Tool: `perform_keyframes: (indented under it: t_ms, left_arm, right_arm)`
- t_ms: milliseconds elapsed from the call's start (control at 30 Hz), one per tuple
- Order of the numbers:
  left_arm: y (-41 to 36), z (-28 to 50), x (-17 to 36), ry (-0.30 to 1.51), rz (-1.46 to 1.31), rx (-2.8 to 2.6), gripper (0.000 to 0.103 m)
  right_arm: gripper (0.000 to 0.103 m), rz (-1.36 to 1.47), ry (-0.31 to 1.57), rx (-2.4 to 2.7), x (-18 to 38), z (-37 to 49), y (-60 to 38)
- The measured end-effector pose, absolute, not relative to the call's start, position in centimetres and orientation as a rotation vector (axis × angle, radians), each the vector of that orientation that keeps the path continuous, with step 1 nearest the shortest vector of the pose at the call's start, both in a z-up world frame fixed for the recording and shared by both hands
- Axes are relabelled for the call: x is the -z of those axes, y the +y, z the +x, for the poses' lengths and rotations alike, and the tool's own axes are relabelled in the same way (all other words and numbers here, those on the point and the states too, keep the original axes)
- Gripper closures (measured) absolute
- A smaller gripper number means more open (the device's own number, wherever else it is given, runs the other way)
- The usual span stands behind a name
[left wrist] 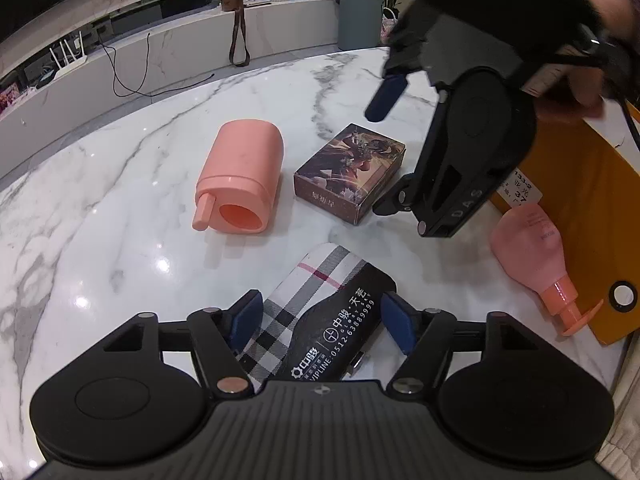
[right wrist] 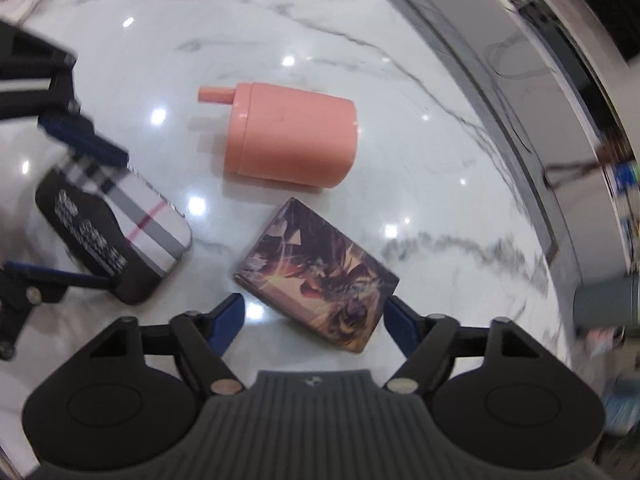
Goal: Organize rigid objects
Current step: 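Grasp the black-and-plaid glasses case with the left tool, then grasp the anime-print card box with the right tool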
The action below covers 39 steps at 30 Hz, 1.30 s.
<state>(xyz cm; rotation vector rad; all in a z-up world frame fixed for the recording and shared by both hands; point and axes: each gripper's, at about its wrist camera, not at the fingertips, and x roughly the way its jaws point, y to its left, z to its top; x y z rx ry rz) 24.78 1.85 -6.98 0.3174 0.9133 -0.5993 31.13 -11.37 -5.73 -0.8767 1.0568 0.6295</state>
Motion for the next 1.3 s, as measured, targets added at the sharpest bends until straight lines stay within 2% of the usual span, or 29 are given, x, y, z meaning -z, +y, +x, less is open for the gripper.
perform_keyframes:
  t_ms: [233,300,400,467,733,933,1133,1300]
  left_arm:
    - [2.2,25.2,7.7,0.940,0.283,0.610,0.013]
    - [2.0,25.2,8.1,0.957,0.320,0.603,0.014]
    - [2.1,25.3,8.2,0.965,0.329,0.615,0.022]
    - [2.4,25.6,8.1,0.978,0.315,0.597,0.025]
    - [5.4,27.5,7.8,1.043,0.188,0.369,0.026]
    - [5.9,26.9,7.6,1.050,0.194,0.358,0.026]
    - [5.7,26.3,7.5,1.056,0.214,0.365,0.024]
    - [5.9,26.2,7.7,1.035,0.236,0.375,0.018]
  right_arm:
    - [0.014,-1.002,1.058,-0.752,6.8,32.9,-10.9]
    - [0.010,-1.008,1.052,-0.792,7.0,33.4,-10.8]
    - [0.007,-0.967,1.077,-0.802,7.1,34.4,-10.5]
    - [0.011,-0.870,1.149,-0.782,7.1,35.5,-10.7]
    - [0.029,-0.731,1.200,-0.590,6.5,33.4,-10.1]
    - [0.036,-0.545,1.245,-0.469,5.7,29.6,-9.1]
    - [0.037,-0.395,1.244,-0.402,5.1,27.1,-9.4]
    - [0.032,-0.271,1.220,-0.443,4.7,25.5,-10.5]
